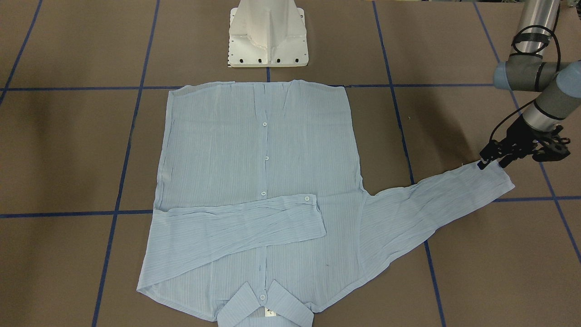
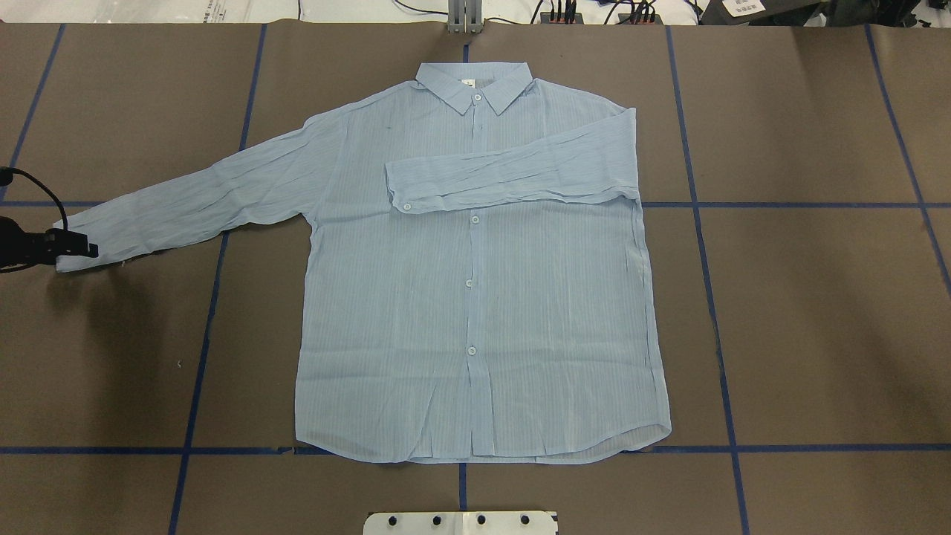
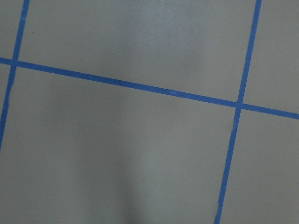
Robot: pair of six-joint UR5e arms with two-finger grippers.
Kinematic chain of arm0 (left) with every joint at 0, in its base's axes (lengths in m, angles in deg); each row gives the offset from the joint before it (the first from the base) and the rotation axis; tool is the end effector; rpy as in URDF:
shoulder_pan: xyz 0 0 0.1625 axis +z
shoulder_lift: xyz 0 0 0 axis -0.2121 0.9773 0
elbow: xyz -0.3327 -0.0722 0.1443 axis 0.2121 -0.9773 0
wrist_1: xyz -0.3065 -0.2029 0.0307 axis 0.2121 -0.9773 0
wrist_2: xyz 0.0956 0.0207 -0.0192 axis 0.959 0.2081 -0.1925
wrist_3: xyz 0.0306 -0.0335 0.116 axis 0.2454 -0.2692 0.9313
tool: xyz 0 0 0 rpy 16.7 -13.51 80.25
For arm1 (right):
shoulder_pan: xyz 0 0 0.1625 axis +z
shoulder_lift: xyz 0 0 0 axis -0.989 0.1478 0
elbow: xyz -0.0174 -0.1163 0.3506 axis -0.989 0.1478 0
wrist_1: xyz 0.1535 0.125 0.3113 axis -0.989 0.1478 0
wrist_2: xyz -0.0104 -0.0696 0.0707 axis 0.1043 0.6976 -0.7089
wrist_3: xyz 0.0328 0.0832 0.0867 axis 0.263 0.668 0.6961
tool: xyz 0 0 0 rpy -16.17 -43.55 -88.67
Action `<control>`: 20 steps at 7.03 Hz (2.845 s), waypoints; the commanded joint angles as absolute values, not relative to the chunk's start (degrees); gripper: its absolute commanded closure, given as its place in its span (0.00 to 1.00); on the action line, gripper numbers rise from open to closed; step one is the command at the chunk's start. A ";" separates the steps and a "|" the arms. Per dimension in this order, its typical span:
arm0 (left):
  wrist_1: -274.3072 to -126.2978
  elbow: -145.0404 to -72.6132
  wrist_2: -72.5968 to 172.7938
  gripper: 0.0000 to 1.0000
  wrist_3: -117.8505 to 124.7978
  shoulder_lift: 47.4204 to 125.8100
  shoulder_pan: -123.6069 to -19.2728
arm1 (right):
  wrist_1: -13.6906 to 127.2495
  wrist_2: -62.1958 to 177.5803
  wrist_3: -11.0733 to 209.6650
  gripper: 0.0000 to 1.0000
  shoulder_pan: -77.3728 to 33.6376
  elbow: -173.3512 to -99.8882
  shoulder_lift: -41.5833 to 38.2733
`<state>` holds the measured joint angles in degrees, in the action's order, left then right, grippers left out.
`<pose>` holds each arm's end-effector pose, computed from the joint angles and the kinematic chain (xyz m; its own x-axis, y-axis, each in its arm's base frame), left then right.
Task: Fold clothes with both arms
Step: 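Move the left gripper to the other sleeve cuff and grasp it, then carry the sleeve across the shirt toward the collar with the left gripper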
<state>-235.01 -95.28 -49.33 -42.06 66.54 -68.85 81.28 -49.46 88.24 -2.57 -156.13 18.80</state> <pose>0.2053 -0.4372 0.6075 0.5711 -0.0935 -0.8156 0.2562 0.9642 0.0688 -0.0311 -0.4350 0.4772 0.7411 -0.1739 0.6485 0.1188 0.9846 0.1282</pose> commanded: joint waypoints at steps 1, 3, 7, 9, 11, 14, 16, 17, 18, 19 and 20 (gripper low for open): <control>-235.11 -95.82 -49.31 0.33 -41.91 66.05 -68.58 | 81.28 -49.45 88.24 0.00 -2.57 -156.12 18.80; -235.11 -96.60 -49.39 1.00 -41.83 65.97 -68.58 | 81.28 -49.45 88.33 0.00 -2.57 -156.12 18.71; -234.93 -106.85 -49.57 1.00 -41.82 62.97 -68.85 | 81.37 -49.54 88.33 0.00 -2.57 -156.12 18.71; -233.44 -109.88 -50.27 1.00 -42.79 67.25 -68.76 | 81.37 -49.63 88.33 0.00 -2.57 -156.21 18.80; -222.95 -109.88 -52.80 1.00 -50.56 79.17 -68.50 | 81.37 -49.63 88.42 0.00 -2.57 -156.12 18.80; -214.36 -103.77 -53.61 1.00 -64.43 98.60 -64.39 | 81.37 -49.63 88.42 0.00 -2.57 -155.95 18.63; -214.28 -97.77 -53.44 1.00 -72.91 107.94 -62.00 | 81.37 -50.67 88.51 0.00 -2.57 -155.95 18.63; -213.76 -94.79 -53.44 1.00 -74.50 113.72 -61.64 | 81.37 -50.68 88.51 0.00 -2.57 -155.69 18.45; -213.84 -91.80 -53.35 1.00 -75.83 116.65 -60.86 | 81.37 -50.77 88.59 0.00 -2.57 -155.51 18.28; -213.84 -90.64 -51.70 1.00 -75.75 117.64 -58.67 | 81.28 -50.86 88.77 0.00 -2.57 -155.42 18.10; -214.01 -90.63 -49.50 1.00 -75.58 118.25 -56.91 | 81.28 -50.86 88.86 0.00 -2.57 -155.33 18.10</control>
<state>-213.89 -91.50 -51.72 -75.47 116.86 -59.07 81.31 -50.81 88.72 -2.57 -155.46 18.18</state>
